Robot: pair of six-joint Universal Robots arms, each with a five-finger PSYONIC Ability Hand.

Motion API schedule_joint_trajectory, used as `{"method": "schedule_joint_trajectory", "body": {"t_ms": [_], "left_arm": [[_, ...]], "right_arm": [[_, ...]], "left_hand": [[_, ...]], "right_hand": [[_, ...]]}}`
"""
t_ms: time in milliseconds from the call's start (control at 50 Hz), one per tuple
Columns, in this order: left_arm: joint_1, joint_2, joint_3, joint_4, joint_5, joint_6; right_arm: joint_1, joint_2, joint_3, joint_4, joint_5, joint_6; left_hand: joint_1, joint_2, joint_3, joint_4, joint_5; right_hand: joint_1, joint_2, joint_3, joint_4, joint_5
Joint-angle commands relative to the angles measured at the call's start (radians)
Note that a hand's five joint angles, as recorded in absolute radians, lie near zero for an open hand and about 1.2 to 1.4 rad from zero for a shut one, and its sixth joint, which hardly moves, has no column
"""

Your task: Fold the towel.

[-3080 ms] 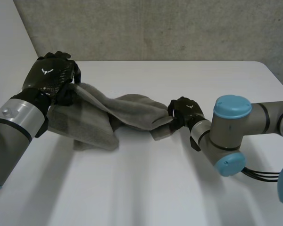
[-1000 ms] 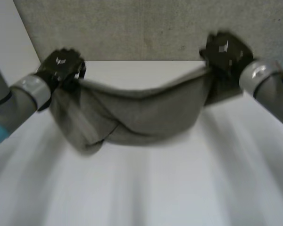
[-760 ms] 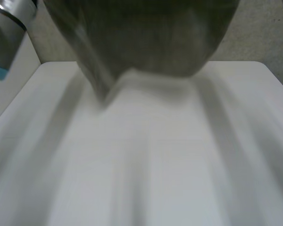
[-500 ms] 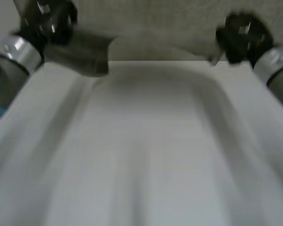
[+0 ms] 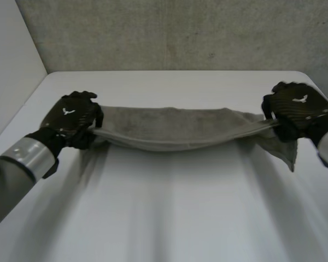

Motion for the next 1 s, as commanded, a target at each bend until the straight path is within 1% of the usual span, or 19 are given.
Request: {"method": "schedule_joint_trajectory", "body": {"t_ms": [20,60,140,180,200,220,240,300,320,340,360,380,400,480,540,640,720,860,1000], "left_arm": [[0.053,0.198,-0.092,-0.099,0.013,0.041],[0.059,0.244,-0.111,-0.114,0.048,0.043],[0.062,0.239,-0.101,-0.113,0.09,0.044],[0.059,0.218,-0.088,-0.111,0.099,0.047],[0.056,0.177,-0.069,-0.105,0.101,0.047],[0.056,0.176,-0.069,-0.105,0.101,0.047],[0.048,0.12,-0.034,-0.105,0.101,0.049],[0.036,0.002,0.049,-0.11,0.099,0.061],[0.028,-0.058,0.091,-0.111,0.101,0.073],[0.028,-0.058,0.091,-0.111,0.101,0.073],[0.023,-0.116,0.137,-0.111,0.098,0.093],[0.023,-0.117,0.137,-0.111,0.098,0.093],[0.02,-0.179,0.184,-0.117,0.09,0.117],[0.01,-0.351,0.322,-0.128,0.079,0.211],[-0.003,-0.396,0.369,-0.139,0.072,0.236],[-0.038,-0.546,0.539,-0.163,0.044,0.291],[-0.043,-0.6,0.609,-0.159,0.035,0.294],[-0.061,-0.701,0.738,-0.153,0.024,0.296],[-0.061,-0.749,0.781,-0.128,0.007,0.299]], "right_arm": [[-0.135,-0.177,-0.012,0.168,-0.145,-0.001],[-0.185,-0.193,-0.032,0.211,-0.197,-0.009],[-0.202,-0.183,-0.037,0.216,-0.225,-0.018],[-0.197,-0.122,-0.037,0.207,-0.236,-0.049],[-0.197,-0.121,-0.037,0.207,-0.236,-0.049],[-0.19,-0.065,-0.043,0.195,-0.236,-0.078],[-0.179,-0.002,-0.053,0.182,-0.225,-0.113],[-0.161,0.052,-0.072,0.168,-0.222,-0.144],[-0.132,0.107,-0.095,0.158,-0.213,-0.173],[-0.11,0.163,-0.116,0.148,-0.202,-0.19],[-0.11,0.164,-0.116,0.148,-0.202,-0.19],[-0.099,0.216,-0.141,0.144,-0.185,-0.191],[-0.093,0.259,-0.161,0.135,-0.162,-0.191],[-0.084,0.325,-0.195,0.093,-0.122,-0.188],[-0.07,0.374,-0.225,0.026,-0.101,-0.176],[-0.046,0.434,-0.274,-0.048,-0.065,-0.125],[-0.015,0.494,-0.322,-0.1,-0.006,-0.095],[0.019,0.564,-0.356,-0.181,0.024,-0.093],[0.045,0.649,-0.409,-0.243,0.053,-0.093]], "left_hand": [[0.129,0.068,-0.051,-0.059,0.089],[0.129,0.068,-0.051,-0.059,0.089],[0.129,0.068,-0.051,-0.059,0.089],[0.129,0.068,-0.051,-0.059,0.089],[0.129,0.068,-0.051,-0.059,0.089],[0.129,0.068,-0.051,-0.059,0.089],[0.129,0.068,-0.051,-0.059,0.089],[0.08,0.019,-0.051,-0.059,0.04],[0.013,-0.048,-0.051,-0.059,-0.028],[0.012,-0.049,-0.051,-0.059,-0.028],[-0.023,-0.084,-0.051,-0.059,-0.063],[-0.023,-0.084,-0.051,-0.059,-0.064],[-0.046,-0.107,-0.051,-0.059,-0.087],[-0.055,-0.116,-0.051,-0.059,-0.096],[-0.055,-0.116,-0.051,-0.059,-0.096],[-0.117,-0.178,-0.051,-0.059,-0.157],[-0.19,-0.251,-0.051,-0.059,-0.231],[-0.208,-0.269,-0.051,-0.059,-0.249],[-0.205,-0.266,-0.051,-0.059,-0.246]], "right_hand": [[0.093,0.087,-0.042,-0.076,0.071],[0.093,0.087,-0.042,-0.076,0.071],[0.093,0.087,-0.042,-0.076,0.071],[0.093,0.087,-0.042,-0.076,0.071],[0.093,0.087,-0.042,-0.076,0.071],[0.093,0.087,-0.042,-0.076,0.071],[0.093,0.087,-0.042,-0.076,0.071],[0.093,0.087,-0.042,-0.076,0.071],[0.093,0.087,-0.042,-0.076,0.071],[0.093,0.087,-0.042,-0.076,0.071],[0.093,0.087,-0.042,-0.076,0.071],[0.093,0.087,-0.042,-0.076,0.071],[0.093,0.087,-0.042,-0.076,0.071],[0.093,0.087,-0.042,-0.076,0.071],[0.093,0.087,-0.042,-0.076,0.071],[0.093,0.087,-0.042,-0.076,0.071],[0.093,0.087,-0.042,-0.076,0.071],[0.093,0.087,-0.042,-0.076,0.071],[0.093,0.087,-0.042,-0.076,0.071]]}}
